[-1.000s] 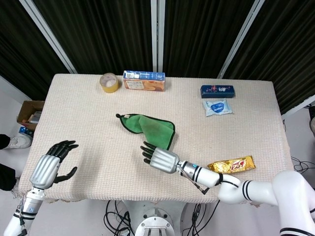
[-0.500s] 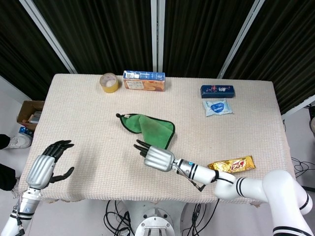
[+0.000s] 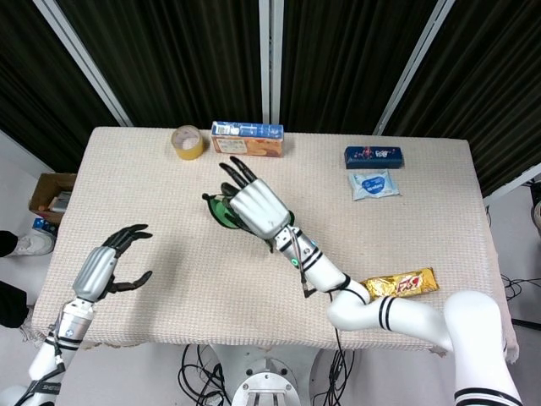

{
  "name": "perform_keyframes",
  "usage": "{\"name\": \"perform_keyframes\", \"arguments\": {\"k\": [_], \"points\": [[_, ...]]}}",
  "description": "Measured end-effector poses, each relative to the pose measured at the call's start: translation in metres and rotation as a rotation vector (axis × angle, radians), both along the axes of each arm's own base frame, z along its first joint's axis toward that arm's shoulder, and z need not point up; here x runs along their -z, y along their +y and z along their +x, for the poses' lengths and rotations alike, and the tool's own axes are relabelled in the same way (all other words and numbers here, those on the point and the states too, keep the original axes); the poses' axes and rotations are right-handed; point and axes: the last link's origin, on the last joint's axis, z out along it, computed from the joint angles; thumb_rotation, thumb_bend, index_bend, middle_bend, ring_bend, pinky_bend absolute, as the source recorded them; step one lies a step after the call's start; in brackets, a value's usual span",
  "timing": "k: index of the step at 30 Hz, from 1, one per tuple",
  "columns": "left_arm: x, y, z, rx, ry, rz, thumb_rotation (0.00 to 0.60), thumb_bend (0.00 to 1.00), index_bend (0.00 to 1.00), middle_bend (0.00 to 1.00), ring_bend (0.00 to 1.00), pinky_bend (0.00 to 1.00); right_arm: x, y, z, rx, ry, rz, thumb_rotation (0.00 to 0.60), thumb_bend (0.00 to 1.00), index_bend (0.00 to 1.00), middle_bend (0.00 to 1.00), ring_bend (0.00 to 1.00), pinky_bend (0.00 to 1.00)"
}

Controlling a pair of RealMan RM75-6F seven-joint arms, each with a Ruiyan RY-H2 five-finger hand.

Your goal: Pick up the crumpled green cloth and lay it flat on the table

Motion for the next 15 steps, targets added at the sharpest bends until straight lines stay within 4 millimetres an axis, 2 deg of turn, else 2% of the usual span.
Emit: {"name": "perform_keyframes", "arguments": {"k": [7,15], "points": [[0.032,0.032,0.031,-0.026,-0.124,-0.13,0.6,0.18,0.26,0.15,0.16,0.2,-0.012,-0.019,0.038,0.148,-0.143,-0.035,0.6,0.48,0.91,0.38,0.08,0.0],[0.06,0.057,0.059,-0.07,-0.165,-0.15,0.6,0.14,0.24,0.15,0.16,0.2,-0.006,-0.031,0.064,0.255,-0.2,-0.048,0.6,0.48,0.91,0.37,0.08,0.0]]}}
